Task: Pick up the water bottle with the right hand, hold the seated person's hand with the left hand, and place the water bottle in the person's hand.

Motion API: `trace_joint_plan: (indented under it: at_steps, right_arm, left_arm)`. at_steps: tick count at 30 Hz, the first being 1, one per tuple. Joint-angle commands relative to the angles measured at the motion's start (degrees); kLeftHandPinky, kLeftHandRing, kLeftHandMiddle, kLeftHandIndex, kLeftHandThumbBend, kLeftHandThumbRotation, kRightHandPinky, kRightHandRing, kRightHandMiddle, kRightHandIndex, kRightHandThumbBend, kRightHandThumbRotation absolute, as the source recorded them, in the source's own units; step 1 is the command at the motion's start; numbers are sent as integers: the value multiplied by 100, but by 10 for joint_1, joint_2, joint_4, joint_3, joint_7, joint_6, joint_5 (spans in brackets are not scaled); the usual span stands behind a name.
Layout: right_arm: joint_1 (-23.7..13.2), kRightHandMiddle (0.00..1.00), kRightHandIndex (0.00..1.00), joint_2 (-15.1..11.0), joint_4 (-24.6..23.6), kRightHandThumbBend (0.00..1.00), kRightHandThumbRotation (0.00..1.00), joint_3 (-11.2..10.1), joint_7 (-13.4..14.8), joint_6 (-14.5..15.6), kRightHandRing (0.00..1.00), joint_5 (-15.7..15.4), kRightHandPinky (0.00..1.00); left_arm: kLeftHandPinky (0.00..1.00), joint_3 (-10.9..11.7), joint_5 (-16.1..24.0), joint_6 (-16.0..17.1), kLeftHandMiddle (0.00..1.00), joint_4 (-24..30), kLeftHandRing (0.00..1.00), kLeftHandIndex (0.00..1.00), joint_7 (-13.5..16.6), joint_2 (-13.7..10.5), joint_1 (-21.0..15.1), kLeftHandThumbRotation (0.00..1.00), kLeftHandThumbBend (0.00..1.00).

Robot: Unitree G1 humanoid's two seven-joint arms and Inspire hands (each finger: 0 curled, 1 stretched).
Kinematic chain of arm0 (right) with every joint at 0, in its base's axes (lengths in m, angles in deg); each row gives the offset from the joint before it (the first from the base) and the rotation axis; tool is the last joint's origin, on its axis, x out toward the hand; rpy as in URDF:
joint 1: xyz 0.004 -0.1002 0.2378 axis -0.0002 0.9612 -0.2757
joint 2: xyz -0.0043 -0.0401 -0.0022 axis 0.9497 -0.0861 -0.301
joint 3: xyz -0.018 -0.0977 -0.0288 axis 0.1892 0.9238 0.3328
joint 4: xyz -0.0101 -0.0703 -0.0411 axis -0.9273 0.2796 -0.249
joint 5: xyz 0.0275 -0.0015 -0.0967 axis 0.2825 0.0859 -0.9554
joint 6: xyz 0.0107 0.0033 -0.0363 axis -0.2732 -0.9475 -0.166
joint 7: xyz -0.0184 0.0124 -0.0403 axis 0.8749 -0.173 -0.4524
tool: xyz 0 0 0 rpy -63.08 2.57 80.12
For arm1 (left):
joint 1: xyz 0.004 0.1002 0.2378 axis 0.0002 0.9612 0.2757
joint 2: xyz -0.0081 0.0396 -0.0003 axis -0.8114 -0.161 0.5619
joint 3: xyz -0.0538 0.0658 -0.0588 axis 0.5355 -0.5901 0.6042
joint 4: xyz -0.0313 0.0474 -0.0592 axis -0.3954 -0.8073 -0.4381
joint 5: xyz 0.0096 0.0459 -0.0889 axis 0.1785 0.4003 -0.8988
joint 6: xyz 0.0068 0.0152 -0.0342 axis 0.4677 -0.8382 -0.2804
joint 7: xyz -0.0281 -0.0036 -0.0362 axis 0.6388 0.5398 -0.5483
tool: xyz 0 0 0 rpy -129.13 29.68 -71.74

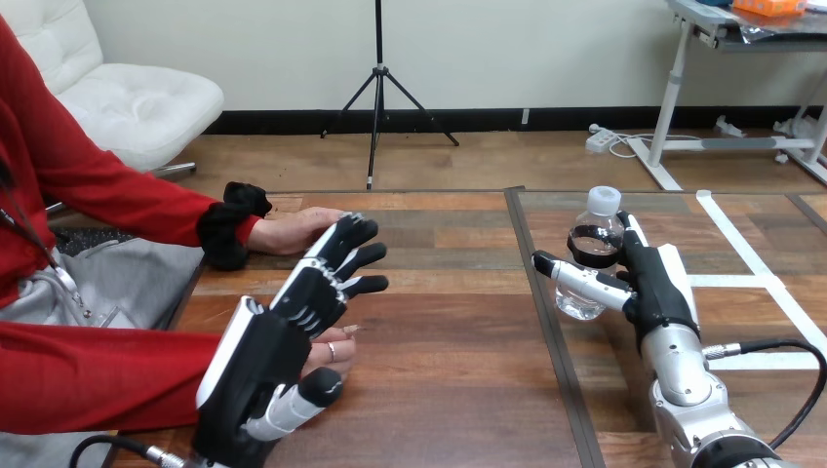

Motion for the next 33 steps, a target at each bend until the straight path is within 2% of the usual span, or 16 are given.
trace_joint_plan:
  at_steps: [1, 7, 17, 22, 25, 26, 28, 29, 32, 33]
  right_arm:
    - [-14, 95, 100, 10, 0, 100, 39, -11, 4, -5, 96, 7, 97]
    - [-13, 95, 100, 16, 2, 100, 38, -15, 6, 1, 97, 11, 97]
    - [-14, 94, 100, 24, 3, 100, 37, -25, 14, 1, 96, 15, 96]
    - [-14, 94, 99, 28, 3, 100, 34, -30, 16, -2, 96, 17, 94]
    - [-14, 93, 98, 31, 3, 100, 29, -37, 15, -5, 94, 24, 91]
    - [-15, 93, 97, 32, 4, 100, 28, -33, 36, -1, 94, 17, 91]
    - [-16, 89, 93, 33, 4, 100, 24, -26, 62, 4, 89, 7, 83]
    - [-16, 88, 92, 36, 4, 100, 22, -29, 68, 1, 88, 10, 80]
    - [-15, 83, 86, 41, 4, 98, 13, -41, 74, -7, 82, 21, 74]
    - [-15, 79, 82, 43, 4, 97, 8, -44, 75, -9, 76, 24, 67]
  left_arm:
    - [79, 11, -5, 17, 93, 26, 88, 93, -3, -11, -14, 83, 100]
    - [78, 15, -15, 26, 93, 19, 88, 93, -11, -16, -13, 84, 100]
    - [76, 22, -22, 22, 92, 26, 87, 92, -12, -19, -7, 83, 100]
    - [74, 25, -26, 15, 92, 34, 86, 92, -11, -18, -2, 83, 100]
    - [74, 27, -26, 14, 91, 39, 86, 91, -10, -18, -1, 83, 100]
    - [73, 27, -31, 17, 91, 40, 85, 91, -13, -17, -1, 83, 100]
    - [73, 28, -38, 20, 90, 40, 85, 91, -17, -16, -2, 83, 100]
    - [73, 28, -41, 23, 90, 40, 85, 90, -18, -15, -2, 83, 100]
    - [72, 28, -47, 24, 89, 43, 83, 90, -24, -18, -2, 82, 100]
    - [72, 27, -49, 21, 89, 45, 84, 90, -26, -19, -1, 82, 100]
